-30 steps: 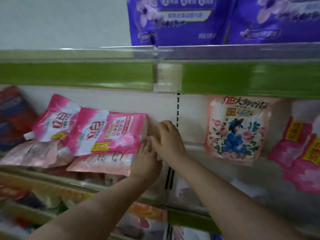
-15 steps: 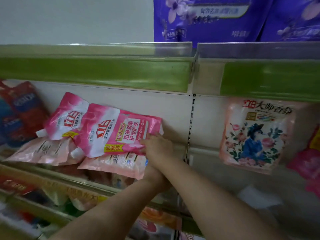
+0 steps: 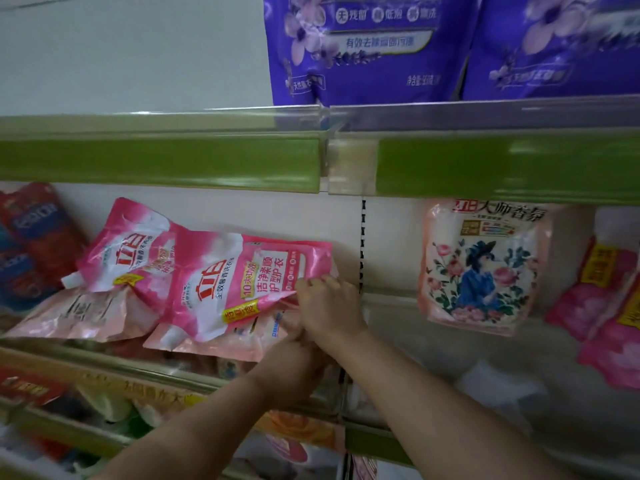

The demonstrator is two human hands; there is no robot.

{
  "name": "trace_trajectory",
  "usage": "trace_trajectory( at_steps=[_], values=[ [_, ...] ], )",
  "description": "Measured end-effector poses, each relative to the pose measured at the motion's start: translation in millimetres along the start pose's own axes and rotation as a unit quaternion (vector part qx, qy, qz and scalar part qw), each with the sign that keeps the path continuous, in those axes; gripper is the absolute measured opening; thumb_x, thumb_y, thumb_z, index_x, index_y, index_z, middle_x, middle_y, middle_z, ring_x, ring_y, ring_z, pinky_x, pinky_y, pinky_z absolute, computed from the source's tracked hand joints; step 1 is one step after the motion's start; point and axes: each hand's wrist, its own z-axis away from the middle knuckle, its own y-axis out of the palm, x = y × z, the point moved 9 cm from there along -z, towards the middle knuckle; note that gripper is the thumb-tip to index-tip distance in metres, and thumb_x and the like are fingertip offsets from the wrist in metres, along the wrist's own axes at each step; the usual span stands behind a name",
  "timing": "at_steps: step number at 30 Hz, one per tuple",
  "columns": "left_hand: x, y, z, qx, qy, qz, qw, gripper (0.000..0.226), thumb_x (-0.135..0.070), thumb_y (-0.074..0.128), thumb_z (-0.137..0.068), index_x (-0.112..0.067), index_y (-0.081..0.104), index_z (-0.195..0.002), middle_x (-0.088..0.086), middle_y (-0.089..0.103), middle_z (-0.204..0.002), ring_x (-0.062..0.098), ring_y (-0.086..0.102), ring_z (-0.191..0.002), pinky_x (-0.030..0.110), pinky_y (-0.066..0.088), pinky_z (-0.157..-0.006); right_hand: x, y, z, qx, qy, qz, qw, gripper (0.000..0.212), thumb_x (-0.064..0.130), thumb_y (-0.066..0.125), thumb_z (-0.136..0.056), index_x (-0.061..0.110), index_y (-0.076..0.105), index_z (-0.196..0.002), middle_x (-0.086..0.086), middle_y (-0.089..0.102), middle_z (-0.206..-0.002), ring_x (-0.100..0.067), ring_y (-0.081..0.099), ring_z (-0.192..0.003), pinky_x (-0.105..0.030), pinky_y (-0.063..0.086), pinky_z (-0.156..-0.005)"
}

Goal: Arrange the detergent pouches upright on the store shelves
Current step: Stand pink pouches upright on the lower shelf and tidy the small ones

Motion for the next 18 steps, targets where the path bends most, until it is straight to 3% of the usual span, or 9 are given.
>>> trace_trajectory(
  at_steps=[2, 4, 6, 8, 10, 12, 14, 16, 18],
  values=[
    [1, -8, 0, -0.033, 0.004, 0.059, 0.998, 0.023, -0.019, 0.052, -0.079, -0.021, 0.071, -0.093, -0.009, 0.071, -0.096, -0.001, 0.061, -0.091, 0.015, 0.037, -0.083, -12, -13, 3, -0.012, 0.038, 0.002, 0.999, 0.03, 0.044, 0.076, -0.063, 0.015, 0.068, -0.065, -0.001, 0.067, -0.058, -0.019, 0.067, -0.054, -0.023, 0.049, -0.048],
    [9, -15, 2, -0.026, -0.108, 0.244, 0.963, 0.022, -0.018, 0.059, -0.087, -0.018, 0.066, -0.108, -0.012, 0.066, -0.11, -0.012, 0.054, -0.101, 0.007, 0.04, -0.085, -26, -24, 14, -0.023, 0.071, 0.02, 0.997, 0.041, 0.055, 0.082, -0.049, 0.018, 0.065, -0.055, 0.002, 0.063, -0.048, -0.014, 0.063, -0.045, -0.018, 0.046, -0.044],
    [16, -9, 5, -0.049, -0.219, 0.476, 0.85, 0.02, -0.011, 0.068, -0.082, -0.016, 0.065, -0.101, -0.01, 0.069, -0.099, -0.007, 0.063, -0.093, 0.004, 0.046, -0.077, -35, -36, 31, -0.03, 0.086, 0.023, 0.996, 0.042, 0.056, 0.082, -0.049, 0.019, 0.064, -0.057, 0.002, 0.063, -0.049, -0.013, 0.063, -0.047, -0.018, 0.046, -0.045],
    [7, 1, 9, -0.079, -0.258, 0.635, 0.724, 0.019, -0.012, 0.071, -0.078, -0.016, 0.069, -0.097, 0.001, 0.075, -0.096, 0.015, 0.069, -0.097, 0.02, 0.054, -0.08, -45, -44, 52, 0.006, 0.11, -0.012, 0.994, 0.04, 0.058, 0.071, -0.067, 0.019, 0.065, -0.074, 0.001, 0.069, -0.069, -0.017, 0.067, -0.064, -0.023, 0.046, -0.054],
    [-3, 14, 17, -0.107, -0.302, 0.748, 0.581, 0.028, -0.031, 0.067, -0.073, -0.016, 0.072, -0.095, 0.009, 0.075, -0.096, 0.029, 0.069, -0.095, 0.035, 0.055, -0.079, -60, -49, 73, 0.043, 0.133, -0.048, 0.989, 0.044, 0.057, 0.048, -0.086, 0.017, 0.061, -0.099, -0.001, 0.068, -0.097, -0.02, 0.064, -0.09, -0.026, 0.039, -0.067],
    [1, 26, 23, -0.139, -0.347, 0.794, 0.48, 0.04, -0.047, 0.058, -0.068, -0.016, 0.074, -0.086, 0.009, 0.074, -0.087, 0.023, 0.071, -0.079, 0.035, 0.049, -0.075, -74, -56, 96, 0.065, 0.138, -0.05, 0.987, 0.04, 0.049, 0.038, -0.094, 0.018, 0.059, -0.108, -0.001, 0.067, -0.105, -0.019, 0.062, -0.096, -0.025, 0.038, -0.071],
    [5, 25, 22, -0.153, -0.358, 0.808, 0.442, 0.044, -0.054, 0.057, -0.069, -0.017, 0.074, -0.083, 0.009, 0.071, -0.086, 0.022, 0.066, -0.079, 0.035, 0.044, -0.077, -86, -61, 112, 0.084, 0.148, -0.053, 0.984, 0.036, 0.045, 0.038, -0.095, 0.021, 0.062, -0.104, -0.001, 0.068, -0.101, -0.019, 0.062, -0.092, -0.028, 0.043, -0.073],
    [3, 30, 17, -0.152, -0.373, 0.807, 0.431, 0.04, -0.051, 0.061, -0.069, -0.018, 0.071, -0.09, 0.007, 0.069, -0.087, 0.022, 0.063, -0.084, 0.037, 0.042, -0.079, -97, -59, 120, 0.111, 0.166, -0.129, 0.971, 0.039, 0.053, 0.044, -0.09, 0.023, 0.067, -0.079, 0.002, 0.067, -0.075, -0.015, 0.061, -0.07, -0.029, 0.048, -0.068],
    [-1, 36, 11, -0.161, -0.388, 0.807, 0.415, 0.031, -0.036, 0.064, -0.072, -0.016, 0.066, -0.096, 0.005, 0.07, -0.081, 0.02, 0.063, -0.08, 0.036, 0.044, -0.078, -108, -54, 122, 0.118, 0.2, -0.247, 0.941, 0.048, 0.057, 0.047, -0.084, 0.02, 0.058, -0.056, 0.001, 0.055, -0.055, -0.014, 0.05, -0.049, -0.03, 0.049, -0.06]
  ],
)
